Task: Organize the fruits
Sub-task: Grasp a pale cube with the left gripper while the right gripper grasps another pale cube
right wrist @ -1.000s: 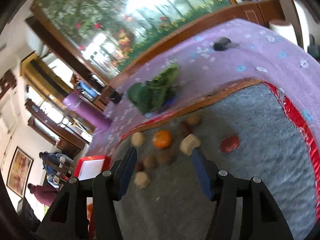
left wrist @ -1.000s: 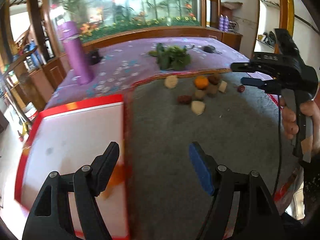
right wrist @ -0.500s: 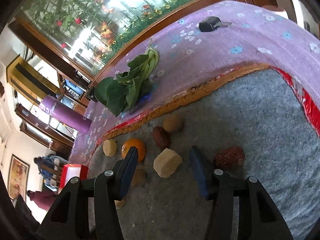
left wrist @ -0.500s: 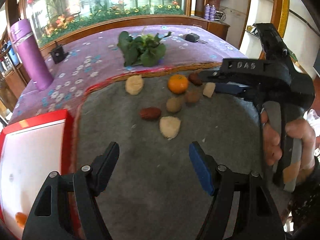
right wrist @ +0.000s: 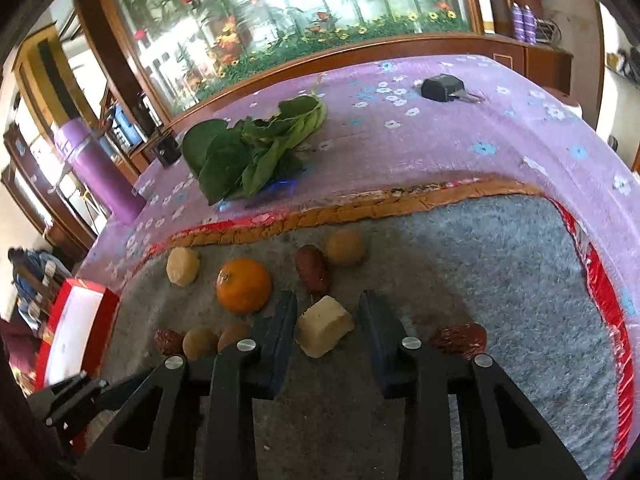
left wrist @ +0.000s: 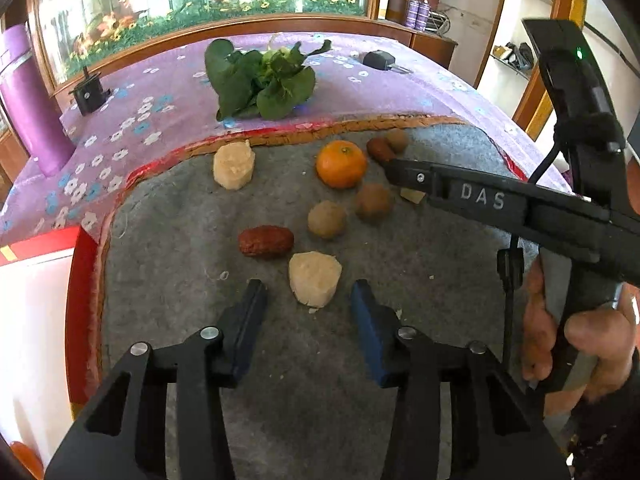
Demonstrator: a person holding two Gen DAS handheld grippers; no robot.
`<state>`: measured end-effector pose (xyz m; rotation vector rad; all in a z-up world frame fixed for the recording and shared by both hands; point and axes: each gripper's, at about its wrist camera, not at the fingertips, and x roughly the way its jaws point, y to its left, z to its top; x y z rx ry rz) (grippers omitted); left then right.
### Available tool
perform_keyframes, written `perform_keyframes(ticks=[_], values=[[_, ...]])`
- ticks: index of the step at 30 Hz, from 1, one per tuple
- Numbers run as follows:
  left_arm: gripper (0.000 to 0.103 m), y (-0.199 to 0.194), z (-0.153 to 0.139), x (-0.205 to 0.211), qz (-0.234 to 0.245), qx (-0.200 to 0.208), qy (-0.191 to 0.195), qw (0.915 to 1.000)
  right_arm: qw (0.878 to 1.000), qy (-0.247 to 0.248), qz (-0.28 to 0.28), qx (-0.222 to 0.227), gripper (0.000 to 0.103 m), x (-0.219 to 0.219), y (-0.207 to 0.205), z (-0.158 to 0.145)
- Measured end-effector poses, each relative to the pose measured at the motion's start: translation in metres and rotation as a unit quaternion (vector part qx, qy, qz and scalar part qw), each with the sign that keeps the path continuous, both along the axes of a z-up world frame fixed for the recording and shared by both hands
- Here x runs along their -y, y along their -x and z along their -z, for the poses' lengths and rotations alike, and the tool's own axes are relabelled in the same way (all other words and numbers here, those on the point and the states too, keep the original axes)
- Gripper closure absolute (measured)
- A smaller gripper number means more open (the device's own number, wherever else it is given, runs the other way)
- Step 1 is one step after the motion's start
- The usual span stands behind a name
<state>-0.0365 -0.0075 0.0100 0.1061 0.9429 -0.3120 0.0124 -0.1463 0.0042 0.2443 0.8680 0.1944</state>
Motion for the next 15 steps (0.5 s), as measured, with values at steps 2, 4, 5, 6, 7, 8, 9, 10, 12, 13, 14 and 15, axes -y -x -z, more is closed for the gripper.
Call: perform_keyframes(ticks=[2, 4, 5, 6, 7, 8, 9, 10, 12, 13, 14, 15], values=[[0.063, 0.000, 0.000, 0.002, 0.001, 0.000, 0.001, 1.0000, 1.000, 0.004, -0.002, 0.001, 0.073, -0.001, 0.000, 0.000], [0.068, 0.000, 0.000, 0.005, 0.001, 0.004, -0.003, 1.0000, 1.000, 0.000, -0.001, 0.000, 0.073, 0.000, 0.000, 0.000], [0.073, 0.000, 0.000, 0.005, -0.001, 0.006, -0.003, 1.0000, 1.000, -0.001, -0.001, -0.001, 0.073, 0.001, 0.000, 0.000], [0.077, -0.001, 0.000, 0.005, -0.004, 0.006, -0.002, 1.0000, 1.000, -0.002, -0.001, -0.001, 0.073, 0.001, 0.000, 0.000], [0.078, -0.002, 0.000, 0.004, -0.006, 0.006, 0.001, 1.0000, 1.000, -0.007, 0.001, -0.002, 0.073, 0.002, 0.000, 0.000], [0.080, -0.002, 0.000, 0.004, -0.008, 0.007, 0.000, 0.9999, 1.000, -0.010, 0.002, -0.003, 0.073, 0.003, 0.000, 0.000], [0.080, -0.001, 0.000, 0.004, -0.008, 0.008, -0.001, 0.9999, 1.000, -0.015, 0.002, -0.004, 0.073, 0.005, 0.000, 0.000], [0.080, 0.000, 0.000, 0.006, -0.009, 0.011, -0.005, 0.9999, 1.000, -0.021, 0.003, -0.005, 0.073, 0.006, 0.000, 0.000], [0.080, 0.004, 0.000, 0.009, -0.008, 0.022, -0.018, 0.9996, 0.999, -0.031, 0.005, -0.007, 0.073, 0.008, 0.000, 0.000], [0.080, 0.007, 0.000, 0.010, -0.009, 0.028, -0.024, 0.9993, 0.999, -0.035, 0.005, -0.007, 0.073, 0.009, 0.000, 0.000], [0.080, 0.009, 0.000, 0.010, -0.012, 0.032, -0.026, 0.9991, 0.999, -0.038, 0.005, -0.007, 0.073, 0.010, 0.000, 0.000], [0.080, 0.010, -0.002, 0.008, -0.016, 0.035, -0.021, 0.9990, 0.999, -0.042, 0.005, -0.007, 0.073, 0.011, -0.001, 0.000]])
